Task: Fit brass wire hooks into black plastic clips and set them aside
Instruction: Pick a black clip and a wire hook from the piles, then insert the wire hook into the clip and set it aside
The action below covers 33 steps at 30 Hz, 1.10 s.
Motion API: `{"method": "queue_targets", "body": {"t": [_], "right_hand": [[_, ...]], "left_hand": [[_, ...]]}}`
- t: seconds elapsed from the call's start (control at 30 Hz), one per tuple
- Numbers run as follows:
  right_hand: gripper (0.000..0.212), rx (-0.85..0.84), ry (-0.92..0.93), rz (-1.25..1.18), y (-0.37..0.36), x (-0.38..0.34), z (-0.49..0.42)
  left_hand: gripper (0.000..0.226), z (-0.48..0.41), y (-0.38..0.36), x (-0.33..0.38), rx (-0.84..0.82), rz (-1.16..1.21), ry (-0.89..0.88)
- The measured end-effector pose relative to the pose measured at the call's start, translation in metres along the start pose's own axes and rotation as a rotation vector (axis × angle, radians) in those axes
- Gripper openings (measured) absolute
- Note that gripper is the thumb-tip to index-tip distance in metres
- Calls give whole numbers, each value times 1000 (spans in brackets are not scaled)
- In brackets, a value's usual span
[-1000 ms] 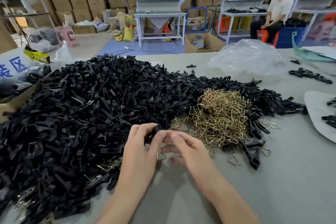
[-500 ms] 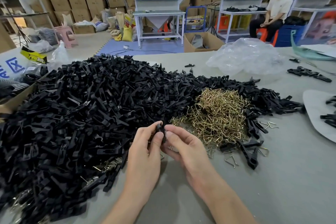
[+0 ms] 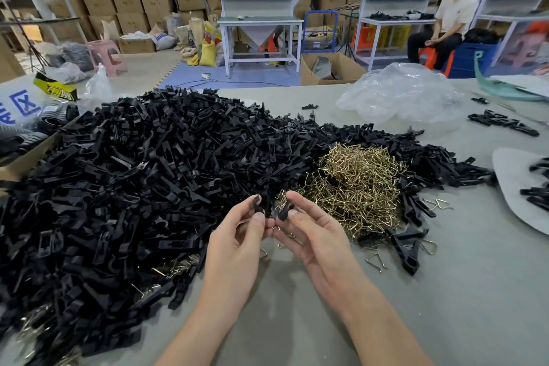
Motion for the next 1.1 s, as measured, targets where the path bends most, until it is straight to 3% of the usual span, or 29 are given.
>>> {"method": "queue_targets", "body": {"t": [0.13, 0.27, 0.33, 0.43, 0.7, 0.83, 1.0, 1.1], "right_hand": [[30, 11, 62, 103, 2, 2, -2], [32, 95, 326, 870, 4, 1, 3], [31, 30, 401, 1050, 2, 4, 7], [31, -2, 433, 1129, 0, 5, 9], [27, 173, 595, 1553, 1, 1, 10], [35, 211, 461, 1775, 4, 2, 3], [41, 282, 439, 1828, 1, 9, -2], [25, 317, 511, 1809, -1, 9, -2]], "left_hand": [[23, -2, 3, -2, 20, 56, 62], [24, -7, 5, -7, 96, 2, 65], [25, -9, 6, -8, 128, -39, 47], [28, -8, 6, -9, 148, -77, 18], [28, -9, 5, -10, 197, -59, 4], [29, -11, 7, -11, 222, -69, -3], [28, -10, 7, -12, 210, -128, -13], [29, -10, 6, -11, 211, -138, -17]]}}
Point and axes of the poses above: each hand's wrist, its own z-axis away from the middle knuckle, its own y-axis out of the back of the hand, x = y × z, the point moved 2 cm from there along -z, towards the middle knuckle, and after that the axes turned 2 degrees about -x, right-handed, at the moved point
